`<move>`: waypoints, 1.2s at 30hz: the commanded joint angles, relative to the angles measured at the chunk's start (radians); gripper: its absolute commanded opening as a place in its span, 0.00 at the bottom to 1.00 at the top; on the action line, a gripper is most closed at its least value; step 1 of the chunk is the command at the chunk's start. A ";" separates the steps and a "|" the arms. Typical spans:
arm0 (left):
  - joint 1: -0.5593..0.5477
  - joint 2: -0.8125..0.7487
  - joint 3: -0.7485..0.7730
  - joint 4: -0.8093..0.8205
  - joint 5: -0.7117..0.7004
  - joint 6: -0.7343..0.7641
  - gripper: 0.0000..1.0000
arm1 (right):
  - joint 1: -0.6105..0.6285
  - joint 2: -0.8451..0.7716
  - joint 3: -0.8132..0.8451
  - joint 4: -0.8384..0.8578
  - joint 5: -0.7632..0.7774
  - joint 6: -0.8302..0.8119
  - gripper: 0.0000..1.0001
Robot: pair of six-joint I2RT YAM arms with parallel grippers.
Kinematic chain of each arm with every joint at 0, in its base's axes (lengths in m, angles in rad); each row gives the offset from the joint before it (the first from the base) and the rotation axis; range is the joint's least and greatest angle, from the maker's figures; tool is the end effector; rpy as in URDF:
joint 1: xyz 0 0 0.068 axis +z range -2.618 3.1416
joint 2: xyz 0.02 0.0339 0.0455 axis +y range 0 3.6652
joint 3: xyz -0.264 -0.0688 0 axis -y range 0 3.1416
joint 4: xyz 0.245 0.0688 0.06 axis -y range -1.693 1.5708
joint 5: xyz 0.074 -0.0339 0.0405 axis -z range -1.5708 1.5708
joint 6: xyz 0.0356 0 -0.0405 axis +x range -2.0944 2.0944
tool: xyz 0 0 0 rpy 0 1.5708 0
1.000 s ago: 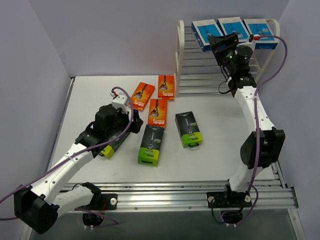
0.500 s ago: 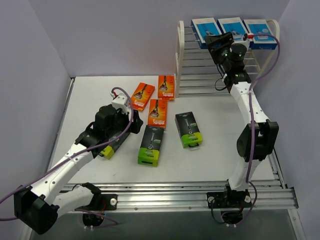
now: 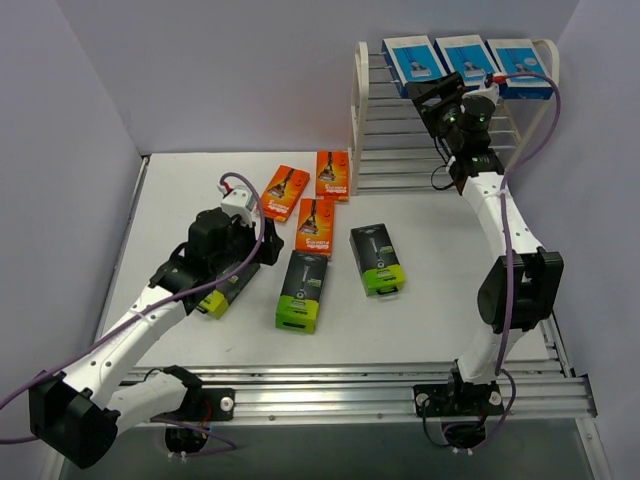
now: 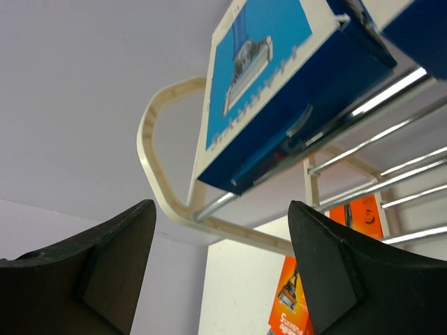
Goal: Place and organize the shaving razors onto the shelf
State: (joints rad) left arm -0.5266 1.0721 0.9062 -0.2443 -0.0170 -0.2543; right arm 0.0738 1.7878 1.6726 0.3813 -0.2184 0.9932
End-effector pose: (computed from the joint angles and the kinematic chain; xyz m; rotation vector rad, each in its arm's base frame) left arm 0.2128 -0.1230 0.3204 0.2622 1.9968 -0.4867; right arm 0.4303 0.0395 0.4313 0.4325 1.3177 1.0435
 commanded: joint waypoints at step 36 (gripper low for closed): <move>0.019 -0.115 0.016 -0.199 -0.466 -0.019 0.94 | 0.566 -0.663 -0.813 -0.440 0.352 -0.516 0.95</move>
State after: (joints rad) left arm -0.5011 0.9447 0.9100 -0.4171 -0.4282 -0.3031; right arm 0.5999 1.1584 0.9184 -0.0463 0.0673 0.4488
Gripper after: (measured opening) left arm 0.941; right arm 0.957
